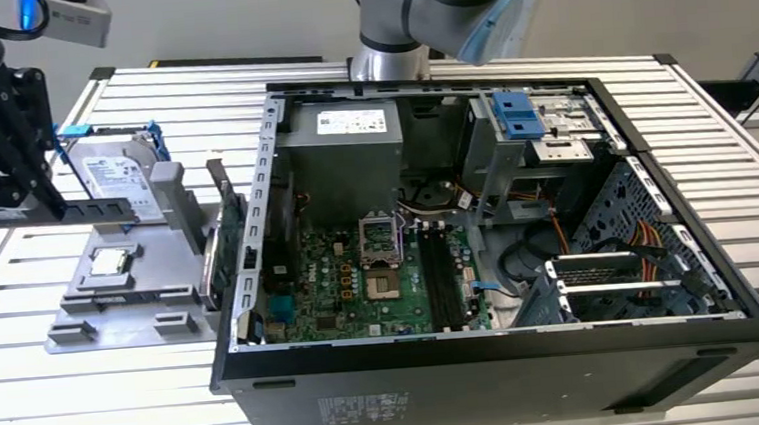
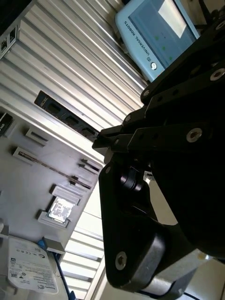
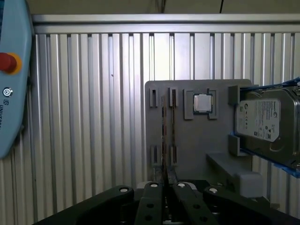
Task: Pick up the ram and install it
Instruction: 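Pick up the ram and move it above insertion slot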
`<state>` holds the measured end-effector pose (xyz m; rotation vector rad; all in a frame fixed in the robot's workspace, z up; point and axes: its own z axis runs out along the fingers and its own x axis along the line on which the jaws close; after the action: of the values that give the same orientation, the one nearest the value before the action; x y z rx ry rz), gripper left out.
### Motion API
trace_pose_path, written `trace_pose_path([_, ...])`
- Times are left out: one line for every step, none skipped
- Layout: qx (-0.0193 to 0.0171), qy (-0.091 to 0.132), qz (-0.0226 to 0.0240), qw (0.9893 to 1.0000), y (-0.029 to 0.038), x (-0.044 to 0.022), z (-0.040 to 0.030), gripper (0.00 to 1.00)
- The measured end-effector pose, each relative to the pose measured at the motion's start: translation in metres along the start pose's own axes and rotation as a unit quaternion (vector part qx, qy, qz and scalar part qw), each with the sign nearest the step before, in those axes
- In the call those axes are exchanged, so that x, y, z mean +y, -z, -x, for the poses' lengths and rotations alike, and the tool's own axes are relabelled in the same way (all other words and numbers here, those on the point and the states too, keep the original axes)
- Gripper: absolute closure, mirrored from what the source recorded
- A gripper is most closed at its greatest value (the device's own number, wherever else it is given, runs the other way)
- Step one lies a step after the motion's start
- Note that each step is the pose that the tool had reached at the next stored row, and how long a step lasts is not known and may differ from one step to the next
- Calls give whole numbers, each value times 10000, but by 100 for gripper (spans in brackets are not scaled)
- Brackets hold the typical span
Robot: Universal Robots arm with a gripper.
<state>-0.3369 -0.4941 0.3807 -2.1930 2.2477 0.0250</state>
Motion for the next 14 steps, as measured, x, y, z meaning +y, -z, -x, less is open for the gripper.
trace_pose_path([0,1,0,10000,0,-5,0,100])
trace_pose_path([0,1,0,10000,0,-12,0,100])
trace_pose_path([0,1,0,10000,0,-19,0,100])
trace_pose_path([0,1,0,10000,1,-27,1,100])
trace_pose_path([0,0,0,10000,1,-34,1,100])
trace_pose_path([0,0,0,10000,0,-45,1,100])
trace_pose_path([0,0,0,10000,0,-58,2,100])
trace_pose_path([0,1,0,10000,1,-70,2,100])
trace_pose_path([0,1,0,10000,1,-80,2,100])
trace_pose_path([0,0,0,10000,1,-91,2,100])
trace_pose_path([0,0,0,10000,1,-101,2,100])
trace_pose_path([0,1,0,10000,1,-110,3,100])
trace_pose_path([0,1,0,10000,2,-117,3,100])
trace_pose_path([0,1,0,10000,2,-125,3,100])
